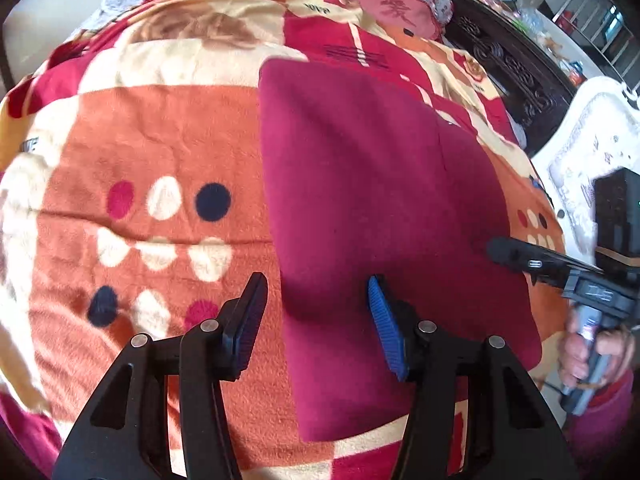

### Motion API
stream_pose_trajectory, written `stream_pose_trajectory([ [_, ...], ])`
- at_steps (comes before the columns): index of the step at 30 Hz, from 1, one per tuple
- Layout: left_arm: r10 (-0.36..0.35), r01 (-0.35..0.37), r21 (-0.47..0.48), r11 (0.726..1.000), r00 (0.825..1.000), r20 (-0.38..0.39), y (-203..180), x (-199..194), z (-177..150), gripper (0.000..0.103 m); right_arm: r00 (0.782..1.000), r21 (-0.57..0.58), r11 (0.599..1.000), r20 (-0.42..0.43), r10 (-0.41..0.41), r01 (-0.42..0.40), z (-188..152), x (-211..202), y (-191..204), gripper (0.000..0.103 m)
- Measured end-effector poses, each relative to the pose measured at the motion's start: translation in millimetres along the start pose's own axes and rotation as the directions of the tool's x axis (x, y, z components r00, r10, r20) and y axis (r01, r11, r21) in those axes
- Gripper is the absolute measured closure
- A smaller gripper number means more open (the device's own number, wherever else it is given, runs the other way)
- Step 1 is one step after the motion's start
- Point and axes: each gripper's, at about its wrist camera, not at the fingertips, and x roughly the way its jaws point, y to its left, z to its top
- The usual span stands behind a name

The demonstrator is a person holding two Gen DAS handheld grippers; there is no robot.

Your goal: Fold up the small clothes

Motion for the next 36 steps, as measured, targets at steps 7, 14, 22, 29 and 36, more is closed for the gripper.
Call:
stream_pose_trajectory([
  [7,0.060,-0.062,0.029,0.998,0.995,0.080,-11.8,-9.8,11.9,0.051,0.990,-0.274,0.959,0.137,-0.030,0.067,-10.7,-57.7,78.9,0.062],
  [14,0.127,-0.134,0.056,0.989,0.985,0.115,-25.6,-4.6,3.5,0.051,0.974,-0.386,0.894,0.075,-0.216,0.228,-41.6,-7.0,76.1,0.070],
  [22,0.178,-0.190,0.072,0.979,0.973,0.146,-37.7,-7.2,-2.6,0.051,0.979,-0.280,0.938,0.063,-0.195,0.205,-46.8,-6.3,46.2,0.070],
  [29,0.212,-0.220,0.026,0.975,0.960,0.184,-36.6,-23.2,-4.7,0.051,0.961,-0.232,0.940,0.172,-0.215,0.251,-45.9,-41.1,71.2,0.058],
  [36,0.219,-0.224,0.010,0.974,0.957,0.190,-35.5,-35.1,-8.7,0.051,0.939,-0.163,0.943,0.237,-0.249,0.291,-39.6,-57.3,82.7,0.055],
])
